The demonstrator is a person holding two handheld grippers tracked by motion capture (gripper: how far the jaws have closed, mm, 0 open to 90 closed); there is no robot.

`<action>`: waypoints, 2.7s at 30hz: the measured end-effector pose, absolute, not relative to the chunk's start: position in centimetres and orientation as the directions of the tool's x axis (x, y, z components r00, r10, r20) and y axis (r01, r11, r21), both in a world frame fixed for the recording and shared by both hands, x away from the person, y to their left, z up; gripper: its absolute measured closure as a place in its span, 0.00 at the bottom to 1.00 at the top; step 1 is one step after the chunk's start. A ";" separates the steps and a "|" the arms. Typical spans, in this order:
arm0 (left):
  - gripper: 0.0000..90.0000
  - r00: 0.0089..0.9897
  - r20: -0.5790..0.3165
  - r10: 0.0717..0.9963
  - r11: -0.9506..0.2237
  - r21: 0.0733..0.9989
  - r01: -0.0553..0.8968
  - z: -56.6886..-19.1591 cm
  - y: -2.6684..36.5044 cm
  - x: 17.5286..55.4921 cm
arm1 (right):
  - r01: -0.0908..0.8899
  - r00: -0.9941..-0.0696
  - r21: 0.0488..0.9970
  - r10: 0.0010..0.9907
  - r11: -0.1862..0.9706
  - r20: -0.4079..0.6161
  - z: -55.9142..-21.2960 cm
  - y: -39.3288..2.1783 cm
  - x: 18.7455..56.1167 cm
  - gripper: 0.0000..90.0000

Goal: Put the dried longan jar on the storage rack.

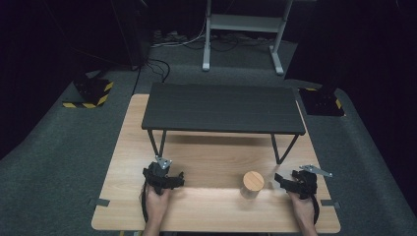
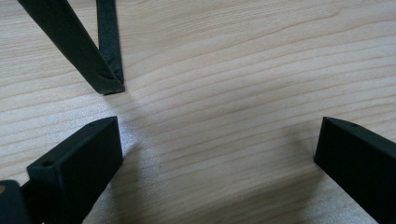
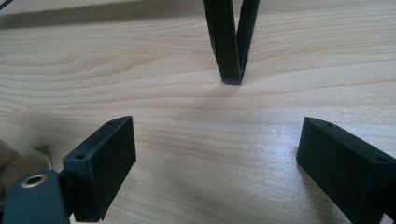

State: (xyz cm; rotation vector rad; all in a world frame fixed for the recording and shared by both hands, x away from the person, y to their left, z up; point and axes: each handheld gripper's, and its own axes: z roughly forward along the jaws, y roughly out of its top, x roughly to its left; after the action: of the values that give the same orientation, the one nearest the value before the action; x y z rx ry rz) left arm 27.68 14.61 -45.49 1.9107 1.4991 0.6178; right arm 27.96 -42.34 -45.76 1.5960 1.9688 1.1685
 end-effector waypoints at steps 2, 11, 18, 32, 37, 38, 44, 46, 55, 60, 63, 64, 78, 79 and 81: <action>0.01 0.244 -0.016 0.970 -0.159 0.719 0.677 -45.5 14.6 27.7 | 0.638 -0.306 0.769 0.925 0.025 0.224 -45.8 -42.4 28.0 0.12; 0.01 0.244 -0.016 0.970 -0.159 0.719 0.677 -45.5 14.6 27.7 | 0.639 -0.317 0.768 0.920 0.028 0.230 -45.8 -42.6 28.1 0.09; 0.01 0.244 -0.016 0.970 -0.158 0.719 0.677 -45.5 14.6 27.7 | 0.614 -0.375 0.782 0.911 0.104 0.173 -45.5 -42.3 27.1 0.09; 0.01 0.244 -0.016 0.970 -0.159 0.719 0.677 -45.5 14.6 27.7 | 0.549 -0.547 0.801 0.827 0.239 0.129 -44.5 -41.6 23.9 0.08; 0.01 0.244 -0.016 0.970 -0.158 0.719 0.677 -45.5 14.6 27.7 | 0.519 -0.625 0.796 0.773 0.311 0.106 -44.4 -39.8 23.5 0.08; 0.01 0.244 -0.016 0.970 -0.158 0.719 0.677 -45.5 14.6 27.7 | 0.519 -0.625 0.796 0.773 0.311 0.106 -44.4 -39.8 23.5 0.08; 0.01 0.244 -0.016 0.970 -0.159 0.719 0.677 -45.5 14.6 27.7 | 0.494 -0.669 0.793 0.738 0.357 0.085 -44.2 -38.0 23.7 0.08; 0.01 0.244 -0.016 0.970 -0.159 0.719 0.677 -45.5 14.6 27.7 | 0.483 -0.683 0.794 0.727 0.369 0.077 -44.1 -37.3 24.1 0.08; 0.01 0.245 -0.016 0.970 -0.159 0.718 0.677 -45.5 14.6 27.7 | 0.466 -0.694 0.794 0.718 0.391 0.054 -44.0 -35.4 25.4 0.08; 0.01 0.245 -0.016 0.970 -0.159 0.718 0.677 -45.5 14.6 27.7 | 0.459 -0.696 0.794 0.716 0.398 0.044 -44.0 -34.5 26.3 0.10; 0.01 0.245 -0.016 0.969 -0.159 0.718 0.677 -45.5 14.6 27.7 | 0.450 -0.697 0.799 0.717 0.399 0.034 -44.2 -34.1 26.5 0.12; 0.01 0.245 -0.016 0.969 -0.159 0.718 0.677 -45.5 14.6 27.7 | 0.446 -0.697 0.801 0.716 0.400 0.030 -44.2 -34.0 26.6 0.13; 0.01 0.245 -0.016 0.969 -0.159 0.719 0.677 -45.5 14.6 27.7 | 0.419 -0.700 0.812 0.714 0.407 0.004 -44.4 -33.7 26.3 0.27; 0.01 0.244 -0.016 0.970 -0.159 0.719 0.677 -45.5 14.6 27.7 | 0.419 -0.699 0.812 0.715 0.407 0.002 -44.4 -33.7 26.3 0.27; 0.01 0.245 -0.017 0.969 -0.159 0.719 0.677 -45.5 14.6 27.7 | 0.418 -0.698 0.812 0.716 0.408 0.000 -44.4 -33.6 26.2 0.27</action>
State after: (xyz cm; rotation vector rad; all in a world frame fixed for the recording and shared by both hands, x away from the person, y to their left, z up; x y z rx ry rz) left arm 27.69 14.63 -45.49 1.9106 1.4990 0.6169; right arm 26.19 -33.65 -44.36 0.9787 2.3203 1.1892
